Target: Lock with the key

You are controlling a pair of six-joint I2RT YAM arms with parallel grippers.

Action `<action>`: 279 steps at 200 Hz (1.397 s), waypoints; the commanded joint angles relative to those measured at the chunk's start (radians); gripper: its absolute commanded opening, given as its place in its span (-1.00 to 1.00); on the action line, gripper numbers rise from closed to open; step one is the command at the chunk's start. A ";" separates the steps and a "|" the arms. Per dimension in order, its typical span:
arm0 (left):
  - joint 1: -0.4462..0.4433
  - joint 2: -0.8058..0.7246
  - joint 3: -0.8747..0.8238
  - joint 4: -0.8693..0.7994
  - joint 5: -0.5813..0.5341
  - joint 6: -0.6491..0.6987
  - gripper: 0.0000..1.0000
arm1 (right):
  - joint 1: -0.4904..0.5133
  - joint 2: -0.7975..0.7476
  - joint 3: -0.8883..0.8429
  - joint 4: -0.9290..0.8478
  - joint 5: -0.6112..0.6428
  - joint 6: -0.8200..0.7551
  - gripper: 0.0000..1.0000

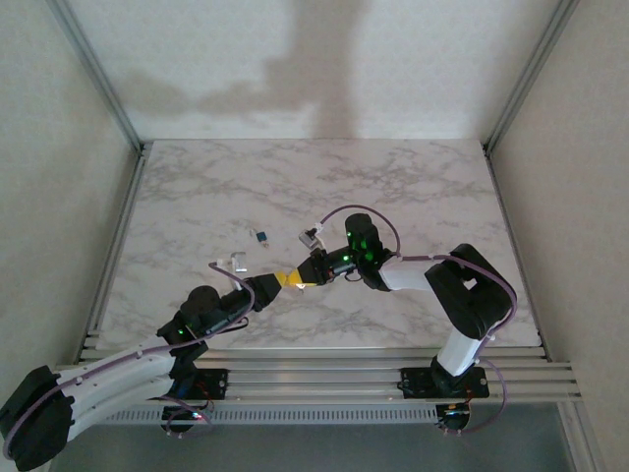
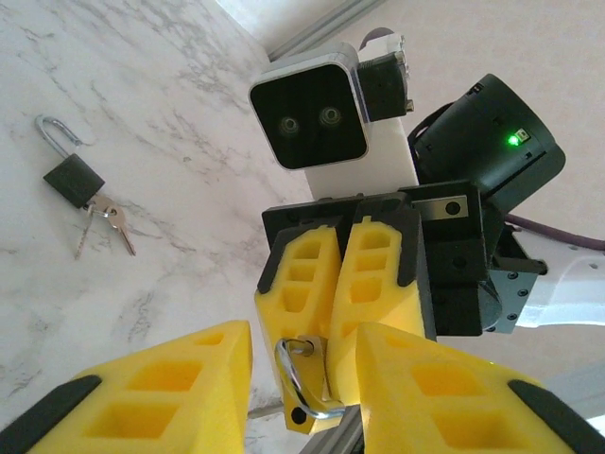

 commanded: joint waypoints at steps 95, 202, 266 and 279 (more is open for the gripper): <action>-0.003 0.010 0.042 -0.009 -0.022 0.021 -0.63 | 0.007 -0.029 0.015 -0.035 -0.002 -0.036 -1.00; -0.004 0.046 0.027 0.056 0.023 -0.016 -0.64 | 0.007 -0.026 0.010 -0.007 0.008 -0.022 -1.00; -0.004 0.057 0.049 0.048 0.027 -0.019 -0.86 | 0.007 -0.028 0.014 -0.019 0.006 -0.029 -1.00; -0.004 0.057 0.050 0.040 0.026 -0.016 -0.91 | 0.007 -0.029 0.012 -0.019 0.005 -0.028 -1.00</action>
